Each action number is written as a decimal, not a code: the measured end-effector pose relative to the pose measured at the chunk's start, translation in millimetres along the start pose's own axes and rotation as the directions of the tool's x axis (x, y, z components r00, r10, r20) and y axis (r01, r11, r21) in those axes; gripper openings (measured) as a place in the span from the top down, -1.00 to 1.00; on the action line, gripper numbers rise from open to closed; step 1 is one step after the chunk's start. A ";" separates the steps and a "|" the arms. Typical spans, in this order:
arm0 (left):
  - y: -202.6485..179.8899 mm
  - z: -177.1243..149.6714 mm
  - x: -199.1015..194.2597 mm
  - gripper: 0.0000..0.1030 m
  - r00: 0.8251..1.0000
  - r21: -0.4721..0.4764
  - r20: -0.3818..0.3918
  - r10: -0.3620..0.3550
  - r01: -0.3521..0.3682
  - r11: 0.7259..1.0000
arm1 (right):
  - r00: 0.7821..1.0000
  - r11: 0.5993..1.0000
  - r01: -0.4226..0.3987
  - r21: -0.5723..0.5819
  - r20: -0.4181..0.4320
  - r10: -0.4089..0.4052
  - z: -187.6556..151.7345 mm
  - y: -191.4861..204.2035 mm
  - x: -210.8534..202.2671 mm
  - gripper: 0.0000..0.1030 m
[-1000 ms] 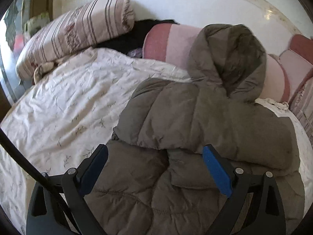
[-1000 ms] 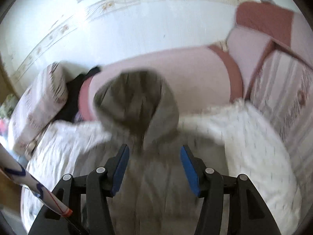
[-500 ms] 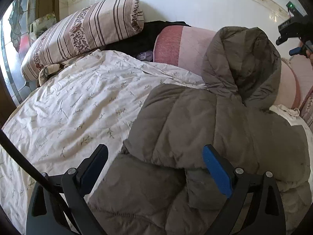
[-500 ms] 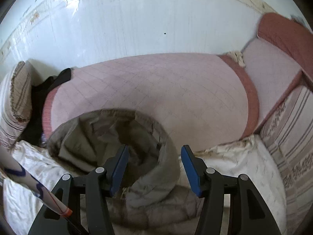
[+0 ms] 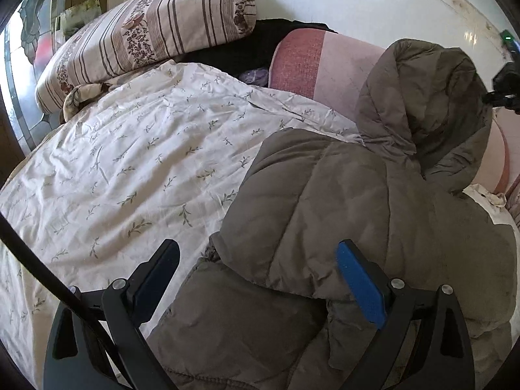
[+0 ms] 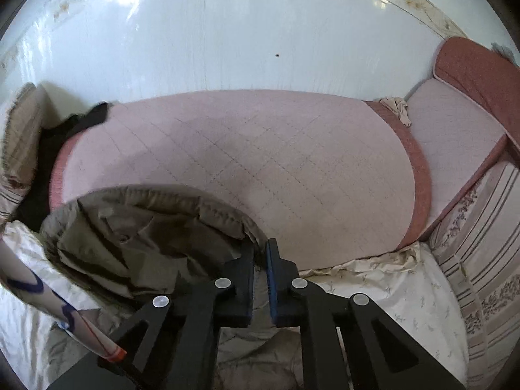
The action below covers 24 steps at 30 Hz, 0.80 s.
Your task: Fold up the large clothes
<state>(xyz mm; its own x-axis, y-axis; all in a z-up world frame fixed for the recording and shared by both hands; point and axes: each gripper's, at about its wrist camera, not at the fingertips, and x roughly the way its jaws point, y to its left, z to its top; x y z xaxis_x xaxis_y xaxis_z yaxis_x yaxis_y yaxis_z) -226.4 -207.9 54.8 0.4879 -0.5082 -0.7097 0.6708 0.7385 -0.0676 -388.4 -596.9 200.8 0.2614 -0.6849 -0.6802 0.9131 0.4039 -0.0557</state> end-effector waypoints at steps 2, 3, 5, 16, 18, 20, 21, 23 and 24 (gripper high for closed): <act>0.8 0.1 -0.1 -0.88 1.000 -0.003 -0.002 -0.001 0.001 1.000 | 1.000 1.000 -0.012 -0.010 0.028 0.012 -9.6 -3.8 -19.4 0.87; 1.8 0.7 -0.6 -0.88 1.000 -0.005 0.000 0.000 0.000 1.000 | 0.999 1.000 -0.018 -0.016 0.040 0.018 -15.3 -5.9 -30.0 0.88; 2.5 1.4 -3.7 -0.88 1.000 -0.006 0.010 0.001 -0.001 1.000 | 0.997 0.999 -0.042 -0.015 0.059 0.043 -27.2 -8.0 -49.0 0.89; 5.1 3.8 -25.0 -0.88 0.996 -0.013 0.083 -0.013 0.014 1.000 | 0.971 0.980 -0.200 0.012 0.138 0.197 -171.5 -34.6 -168.1 0.92; 3.9 5.5 -30.6 -0.88 0.995 -0.016 0.099 -0.029 0.030 0.999 | 0.968 0.975 -0.213 0.057 0.146 0.203 -211.2 -42.1 -176.0 0.99; 0.7 6.3 -36.4 -0.88 0.993 -0.006 0.115 -0.035 0.035 0.999 | 0.967 0.969 -0.226 0.104 0.140 0.211 -240.1 -47.4 -177.2 0.99; -1.5 6.9 -40.0 -0.88 0.991 -0.003 0.127 -0.043 0.044 0.999 | 0.971 0.968 -0.209 0.142 0.146 0.189 -257.7 -53.0 -175.5 0.99; -8.4 8.8 -44.4 -0.88 0.988 0.009 0.142 -0.062 0.062 0.998 | 0.979 0.971 -0.186 0.150 0.108 0.171 -270.6 -53.2 -164.0 0.99; -12.3 10.2 -44.9 -0.88 0.987 0.016 0.146 -0.067 0.065 0.998 | 0.982 0.971 -0.183 0.156 0.075 0.173 -270.0 -55.1 -153.7 0.99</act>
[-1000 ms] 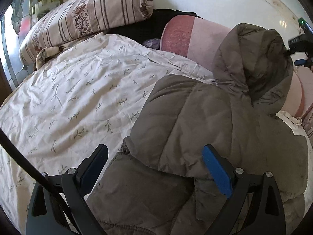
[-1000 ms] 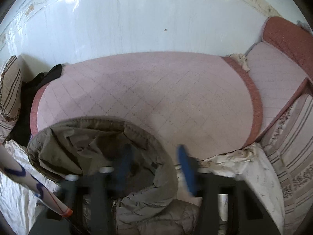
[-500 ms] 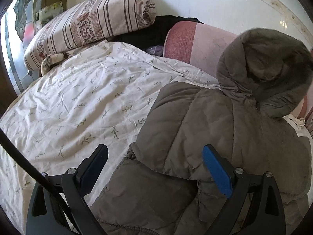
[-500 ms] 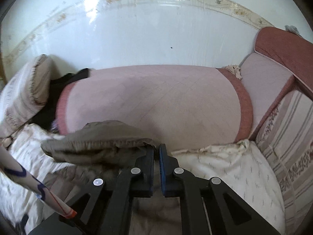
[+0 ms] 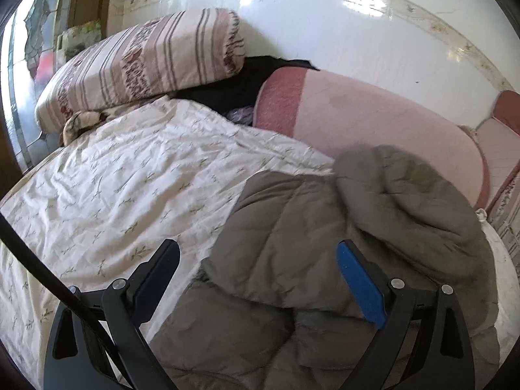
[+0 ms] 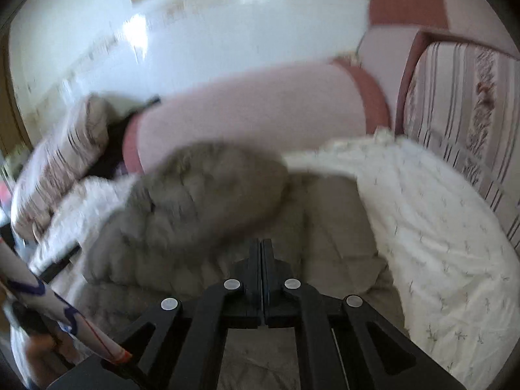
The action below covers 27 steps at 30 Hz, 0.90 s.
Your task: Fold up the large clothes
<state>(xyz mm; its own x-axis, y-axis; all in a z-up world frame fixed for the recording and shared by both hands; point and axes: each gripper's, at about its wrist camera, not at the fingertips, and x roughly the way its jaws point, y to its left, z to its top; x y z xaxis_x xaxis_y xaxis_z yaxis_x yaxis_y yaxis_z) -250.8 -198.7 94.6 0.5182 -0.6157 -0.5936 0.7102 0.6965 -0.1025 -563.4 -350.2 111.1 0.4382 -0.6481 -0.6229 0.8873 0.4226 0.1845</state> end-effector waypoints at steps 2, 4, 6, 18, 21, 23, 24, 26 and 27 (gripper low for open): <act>-11.6 3.8 0.8 -0.88 1.000 0.033 0.010 -0.015 0.015 0.999 | 1.000 0.999 -0.006 0.038 0.030 0.005 7.2 -8.6 -4.1 0.98; -21.4 8.8 3.3 -0.88 1.000 0.063 0.007 -0.029 0.029 0.998 | 0.999 0.999 -0.015 0.035 0.050 0.013 15.8 -9.6 -7.8 0.98; -28.0 13.7 5.1 -0.88 0.999 0.069 0.000 -0.051 0.051 0.996 | 0.997 0.998 -0.032 0.050 0.075 0.028 22.6 -10.2 -6.5 0.98; -92.6 12.4 73.7 -0.88 0.987 0.186 -0.122 -0.101 0.123 0.975 | 0.994 0.998 -0.070 0.006 -0.087 0.070 24.0 26.0 105.7 0.88; -93.1 -3.4 107.0 -0.91 0.969 0.206 -0.245 -0.041 0.093 0.974 | 0.983 0.998 -0.051 -0.025 -0.180 0.045 11.2 28.3 132.3 0.88; -97.1 -8.6 107.9 -0.91 0.972 0.237 -0.236 -0.019 0.077 0.969 | 0.979 0.998 -0.037 -0.045 -0.201 0.027 5.2 29.9 140.6 0.88; -99.4 -10.2 107.6 -0.91 0.973 0.249 -0.232 -0.008 0.067 0.966 | 0.979 0.998 -0.036 -0.043 -0.200 0.027 4.0 29.6 141.7 0.87; -100.5 -13.3 105.9 -0.91 0.974 0.256 -0.227 -0.003 0.063 0.965 | 0.979 0.998 -0.043 -0.034 -0.203 0.036 3.2 27.8 142.3 0.87; -99.7 -13.7 104.5 -0.91 0.974 0.252 -0.225 -0.009 0.068 0.965 | 0.978 0.998 -0.053 -0.021 -0.204 0.048 3.2 25.4 140.8 0.87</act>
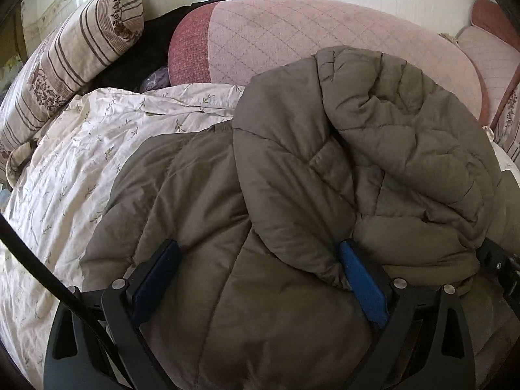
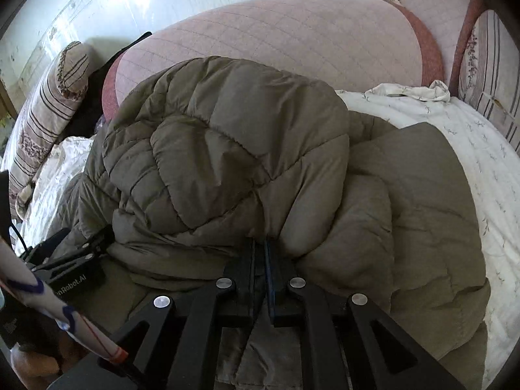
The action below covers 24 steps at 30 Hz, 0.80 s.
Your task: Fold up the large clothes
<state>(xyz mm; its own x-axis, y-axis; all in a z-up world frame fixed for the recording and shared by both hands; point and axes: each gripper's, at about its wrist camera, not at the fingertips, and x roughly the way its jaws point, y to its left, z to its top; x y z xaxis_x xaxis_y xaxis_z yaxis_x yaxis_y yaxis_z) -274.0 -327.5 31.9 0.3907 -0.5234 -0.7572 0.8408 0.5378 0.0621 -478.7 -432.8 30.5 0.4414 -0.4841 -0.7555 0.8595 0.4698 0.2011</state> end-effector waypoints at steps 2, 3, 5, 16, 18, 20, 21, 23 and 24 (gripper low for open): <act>2.7 -2.9 -8.8 -0.91 1.000 -0.010 0.011 -0.017 0.017 1.000 | 1.000 1.000 -0.015 0.015 -0.001 0.015 -0.5 -2.9 -8.6 0.84; 4.8 -3.9 -17.2 -0.91 0.999 -0.022 0.021 -0.027 0.028 0.999 | 1.000 0.999 -0.026 0.024 -0.013 0.026 0.3 -3.6 -14.7 0.80; 9.1 -6.6 -30.1 -0.91 0.999 -0.036 0.027 -0.048 0.049 0.998 | 0.999 0.998 -0.047 0.037 0.008 0.046 -0.7 -4.7 -34.1 0.45; 78.9 -40.5 -127.6 -0.91 0.996 -0.163 0.077 0.042 -0.029 0.986 | 0.998 0.994 -0.030 0.107 0.062 0.023 -40.8 -11.0 -123.2 0.27; 91.1 -54.2 -138.7 -0.91 0.997 -0.177 0.070 0.033 -0.020 0.984 | 0.999 0.989 -0.047 0.141 0.030 0.043 -56.0 -17.2 -124.2 0.27; 102.2 -65.5 -142.4 -0.91 0.998 -0.183 0.048 0.032 -0.022 0.983 | 0.999 0.986 -0.048 0.157 -0.006 0.050 -73.0 -22.4 -126.0 0.27; 106.8 -76.5 -147.4 -0.91 0.999 -0.180 0.036 0.032 -0.025 0.983 | 0.998 0.986 -0.049 0.157 -0.019 0.053 -80.2 -22.5 -127.4 0.27; 111.2 -91.3 -153.2 -0.91 0.999 -0.176 0.020 0.036 -0.032 0.984 | 0.998 0.987 -0.053 0.150 -0.029 0.058 -94.2 -20.0 -133.7 0.27; 112.7 -102.0 -157.4 -0.91 0.999 -0.173 0.008 0.040 -0.038 0.984 | 0.998 0.989 -0.050 0.142 -0.031 0.055 -101.6 -18.1 -137.7 0.27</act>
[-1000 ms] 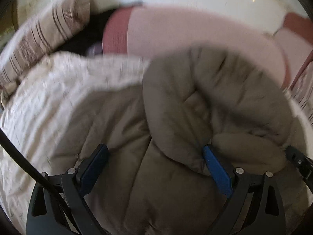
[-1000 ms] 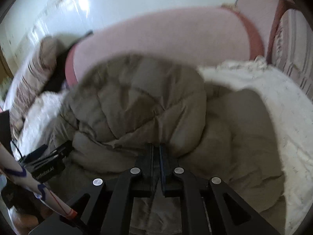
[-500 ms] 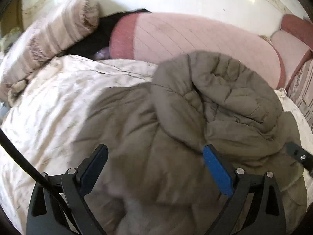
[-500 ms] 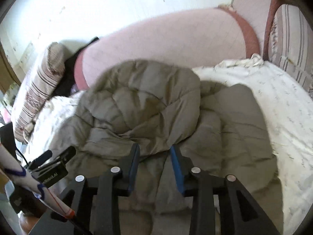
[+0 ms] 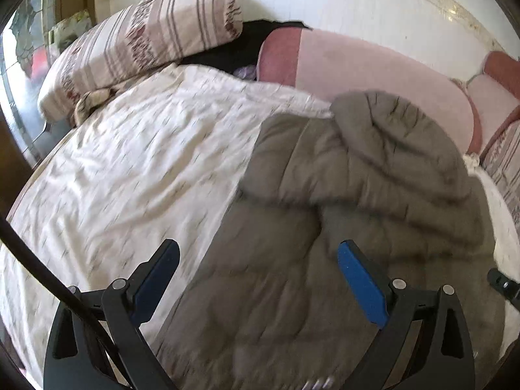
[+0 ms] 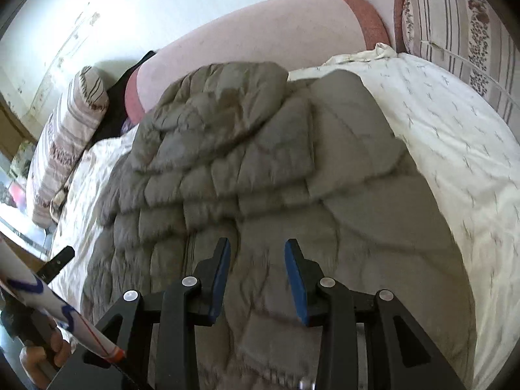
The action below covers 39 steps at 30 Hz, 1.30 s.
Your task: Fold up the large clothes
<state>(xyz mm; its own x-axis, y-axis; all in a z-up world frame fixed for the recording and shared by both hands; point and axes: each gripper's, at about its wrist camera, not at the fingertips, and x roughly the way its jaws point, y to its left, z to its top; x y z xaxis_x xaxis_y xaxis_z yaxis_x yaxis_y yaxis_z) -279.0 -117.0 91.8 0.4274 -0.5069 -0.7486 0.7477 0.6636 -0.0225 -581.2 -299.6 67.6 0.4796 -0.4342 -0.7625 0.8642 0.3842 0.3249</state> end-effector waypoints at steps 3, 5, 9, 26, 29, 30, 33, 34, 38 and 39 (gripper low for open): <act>3.9 -31.5 -15.5 -0.91 1.000 0.029 -0.001 0.032 -0.032 0.999 | 1.000 0.999 0.004 -0.039 0.002 -0.004 -24.9 5.8 -13.3 0.27; 0.9 -51.8 -22.8 -0.91 0.998 0.065 -0.002 0.055 -0.055 0.996 | 1.000 0.996 0.021 -0.081 -0.005 -0.022 -42.1 9.5 -20.0 0.27; -0.7 -84.9 -33.9 -0.91 0.997 0.096 -0.013 0.078 -0.077 0.992 | 0.998 0.990 0.050 -0.132 -0.020 -0.053 -77.1 11.5 -31.2 0.27; 7.9 -169.9 -55.0 -0.91 0.984 0.231 -0.007 0.176 -0.170 0.958 | 0.989 0.964 0.135 -0.231 -0.021 -0.143 -167.6 5.6 -58.6 0.02; 8.1 -175.0 -56.8 -0.91 0.985 0.246 0.015 0.173 -0.171 0.954 | 0.986 0.956 0.158 -0.247 -0.009 -0.166 -172.9 7.5 -58.4 0.00; 9.0 -174.8 -56.2 -0.91 0.986 0.247 0.015 0.168 -0.166 0.955 | 0.986 0.956 0.159 -0.247 -0.009 -0.166 -173.3 7.1 -58.2 0.00; 9.9 -175.9 -55.6 -0.91 0.987 0.257 0.025 0.161 -0.162 0.953 | 0.987 0.960 0.151 -0.236 -0.014 -0.159 -172.6 4.1 -57.7 -0.01; 9.0 -176.3 -55.3 -0.91 0.986 0.259 0.026 0.162 -0.164 0.952 | 0.987 0.961 0.150 -0.233 -0.015 -0.157 -172.6 3.7 -57.6 -0.02; 9.4 -176.8 -54.2 -0.92 0.987 0.259 0.028 0.158 -0.160 0.952 | 0.987 0.959 0.155 -0.239 -0.008 -0.161 -174.5 4.7 -57.8 -0.04; 8.6 -176.5 -54.0 -0.93 0.987 0.257 0.025 0.158 -0.159 0.953 | 0.987 0.958 0.155 -0.242 -0.006 -0.161 -174.7 4.8 -58.0 -0.04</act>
<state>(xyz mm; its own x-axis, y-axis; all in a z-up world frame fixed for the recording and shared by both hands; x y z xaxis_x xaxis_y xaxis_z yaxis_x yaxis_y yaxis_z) -385.4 13.2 15.1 0.5530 -0.4094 -0.7257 0.7752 0.5720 0.2680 -631.4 -130.3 15.6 0.3331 -0.4853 -0.8084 0.8654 0.4977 0.0578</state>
